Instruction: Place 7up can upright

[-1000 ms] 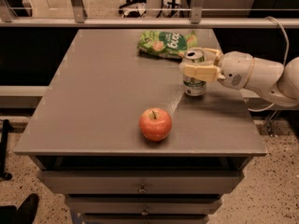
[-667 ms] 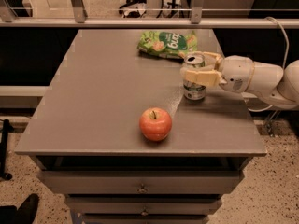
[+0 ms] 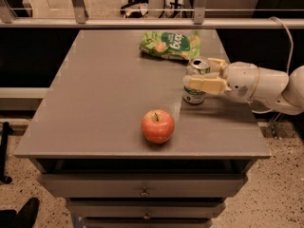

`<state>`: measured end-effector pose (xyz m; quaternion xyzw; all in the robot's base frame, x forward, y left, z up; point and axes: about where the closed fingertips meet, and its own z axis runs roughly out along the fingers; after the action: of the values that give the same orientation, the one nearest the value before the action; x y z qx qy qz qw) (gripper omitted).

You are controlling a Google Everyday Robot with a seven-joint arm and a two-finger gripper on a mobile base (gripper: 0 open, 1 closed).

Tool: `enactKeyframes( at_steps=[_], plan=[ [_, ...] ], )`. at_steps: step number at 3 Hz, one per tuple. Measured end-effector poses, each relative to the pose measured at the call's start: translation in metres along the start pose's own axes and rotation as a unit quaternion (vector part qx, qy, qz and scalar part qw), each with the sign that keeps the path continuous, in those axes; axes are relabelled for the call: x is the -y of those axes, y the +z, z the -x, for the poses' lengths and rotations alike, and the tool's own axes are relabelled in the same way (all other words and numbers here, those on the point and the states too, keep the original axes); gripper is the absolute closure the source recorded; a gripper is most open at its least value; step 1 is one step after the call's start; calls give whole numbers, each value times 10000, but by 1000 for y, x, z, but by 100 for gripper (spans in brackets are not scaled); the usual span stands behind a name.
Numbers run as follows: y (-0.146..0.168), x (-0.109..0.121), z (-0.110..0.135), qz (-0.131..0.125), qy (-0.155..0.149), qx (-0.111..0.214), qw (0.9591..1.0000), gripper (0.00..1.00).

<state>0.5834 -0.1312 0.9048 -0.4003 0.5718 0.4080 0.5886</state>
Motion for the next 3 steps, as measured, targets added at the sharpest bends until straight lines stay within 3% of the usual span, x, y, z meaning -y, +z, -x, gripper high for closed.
enactKeyframes(
  at_steps=[1,2,3],
  plan=[
    [-24,-9,0,-110,43,-156,9998,0],
    [-66,-17,9,-333,26,-496,9982,0],
    [-123,-15,34,-912,-105,-601,9940,0]
  ],
)
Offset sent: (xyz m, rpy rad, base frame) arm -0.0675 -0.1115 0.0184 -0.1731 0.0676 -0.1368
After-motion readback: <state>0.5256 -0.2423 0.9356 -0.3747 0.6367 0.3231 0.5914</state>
